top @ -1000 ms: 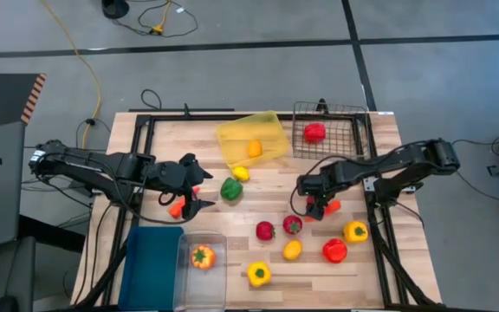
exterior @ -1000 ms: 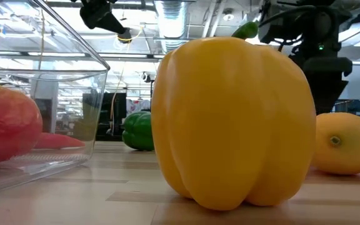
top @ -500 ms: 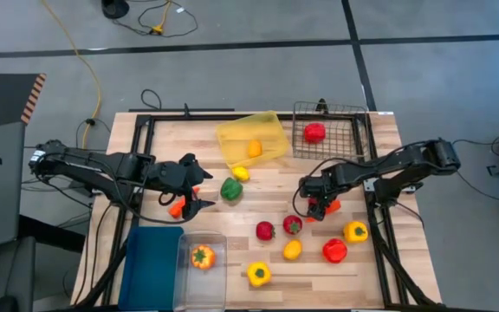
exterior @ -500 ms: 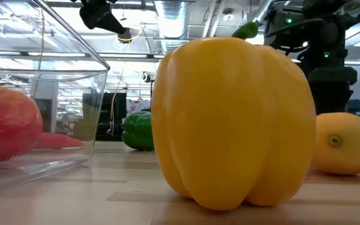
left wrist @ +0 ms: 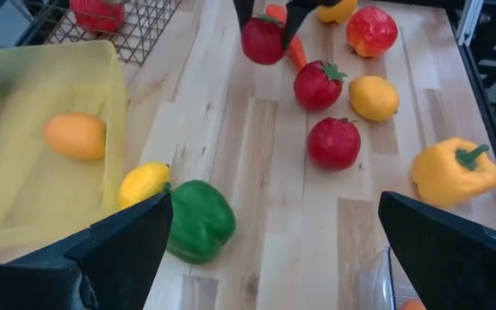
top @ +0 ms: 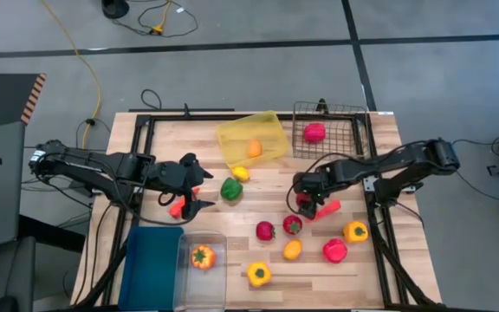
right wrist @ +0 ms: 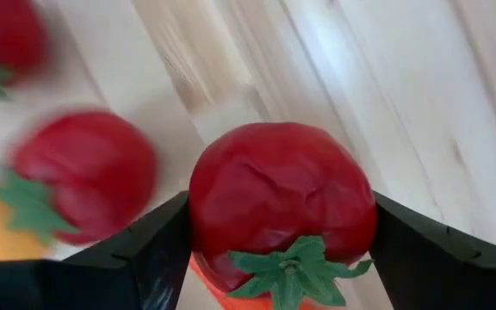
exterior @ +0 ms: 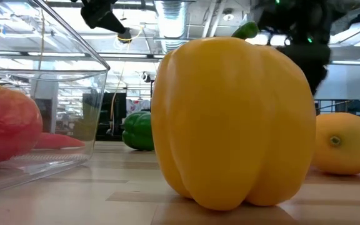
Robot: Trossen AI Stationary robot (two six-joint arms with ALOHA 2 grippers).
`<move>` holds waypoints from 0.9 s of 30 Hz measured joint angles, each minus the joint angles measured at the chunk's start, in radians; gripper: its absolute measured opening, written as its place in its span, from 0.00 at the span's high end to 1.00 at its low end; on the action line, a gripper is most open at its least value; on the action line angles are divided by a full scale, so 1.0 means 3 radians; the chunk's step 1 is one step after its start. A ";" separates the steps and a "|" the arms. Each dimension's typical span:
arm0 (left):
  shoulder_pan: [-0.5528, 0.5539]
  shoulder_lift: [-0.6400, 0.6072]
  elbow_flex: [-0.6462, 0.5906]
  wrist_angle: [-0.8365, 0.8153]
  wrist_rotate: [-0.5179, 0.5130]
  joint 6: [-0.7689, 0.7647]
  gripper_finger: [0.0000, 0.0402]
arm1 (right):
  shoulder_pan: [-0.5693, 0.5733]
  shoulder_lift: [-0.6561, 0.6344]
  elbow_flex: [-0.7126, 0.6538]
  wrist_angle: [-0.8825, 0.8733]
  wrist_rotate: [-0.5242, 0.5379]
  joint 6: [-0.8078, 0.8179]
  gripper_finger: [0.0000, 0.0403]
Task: Sort produce into baskets
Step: Put the top right red tomato into the transparent bin
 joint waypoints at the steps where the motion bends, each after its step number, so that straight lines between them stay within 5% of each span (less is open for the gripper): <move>1: 0.0000 0.0000 0.0000 0.0000 0.0000 0.0037 0.01 | 0.0000 0.0000 0.0060 0.0015 0.0000 -0.0001 0.18; 27: 0.0924 0.0000 -0.0001 0.0229 0.0183 0.1011 0.01 | 0.0397 0.0003 0.0396 0.3167 0.0003 -0.0876 0.18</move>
